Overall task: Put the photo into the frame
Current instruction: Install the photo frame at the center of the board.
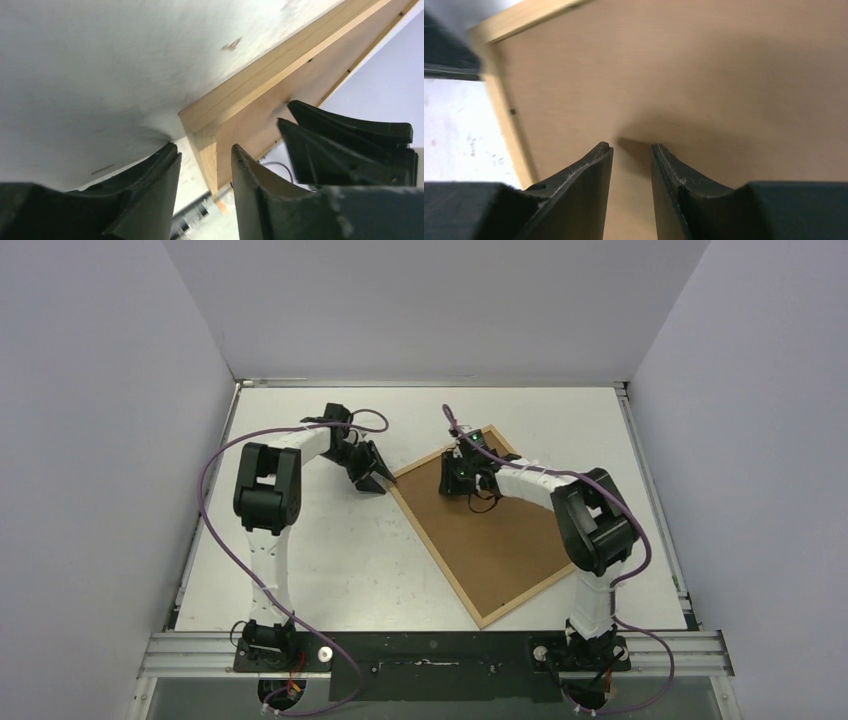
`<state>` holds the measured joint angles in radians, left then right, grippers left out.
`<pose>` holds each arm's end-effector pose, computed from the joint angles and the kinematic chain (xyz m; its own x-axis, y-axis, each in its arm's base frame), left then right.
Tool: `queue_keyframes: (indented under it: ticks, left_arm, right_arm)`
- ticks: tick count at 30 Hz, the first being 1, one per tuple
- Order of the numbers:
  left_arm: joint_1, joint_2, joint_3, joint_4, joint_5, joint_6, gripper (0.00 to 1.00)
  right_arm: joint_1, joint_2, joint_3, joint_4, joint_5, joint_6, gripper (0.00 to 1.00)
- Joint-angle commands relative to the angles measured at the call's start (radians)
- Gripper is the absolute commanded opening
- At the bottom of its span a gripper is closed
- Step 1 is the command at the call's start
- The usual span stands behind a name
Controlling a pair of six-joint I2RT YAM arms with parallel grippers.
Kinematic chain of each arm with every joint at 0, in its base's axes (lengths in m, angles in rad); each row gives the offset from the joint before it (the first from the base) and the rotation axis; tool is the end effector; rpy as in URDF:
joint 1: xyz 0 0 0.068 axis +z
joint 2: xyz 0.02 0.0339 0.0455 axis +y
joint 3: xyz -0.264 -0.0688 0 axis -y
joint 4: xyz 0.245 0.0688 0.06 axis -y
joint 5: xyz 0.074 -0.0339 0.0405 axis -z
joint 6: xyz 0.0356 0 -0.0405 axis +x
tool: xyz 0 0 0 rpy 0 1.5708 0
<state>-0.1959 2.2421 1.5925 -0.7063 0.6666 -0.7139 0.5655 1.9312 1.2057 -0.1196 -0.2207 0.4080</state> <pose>0.4247 -0.1067 0.1202 -0.9092 -0.3442 0.2344 -0.4141 0.6878 -0.5962 0.3406 0.2254 0.1615 -0.8359 -0.0719 -0.5442 -0.3419 0.8438 0.4136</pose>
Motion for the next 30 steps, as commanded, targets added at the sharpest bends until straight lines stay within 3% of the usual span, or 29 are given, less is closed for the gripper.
queue_keyframes:
  ticks: [1,6,14,22,30]
  left_arm:
    - [0.033,-0.025,0.121,0.040,-0.145,0.177,0.45]
    - [0.030,0.020,0.255,0.038,-0.190,0.352,0.60]
    - [0.020,0.144,0.365,0.060,-0.085,0.425,0.62]
    - [0.006,0.146,0.301,0.114,0.041,0.417,0.61]
    - [-0.023,0.124,0.236,0.136,0.043,0.429,0.61]
  right_arm:
    - [-0.078,-0.144,0.017,-0.217,0.178,0.177,0.36]
    - [-0.162,-0.251,0.040,-0.523,0.395,0.348,0.53]
    - [-0.332,-0.442,-0.061,-0.795,0.594,0.492,0.76]
    - [-0.541,-0.591,-0.269,-0.867,0.486,0.581,0.82]
    - [-0.635,-0.649,-0.431,-0.761,0.329,0.625,0.89]
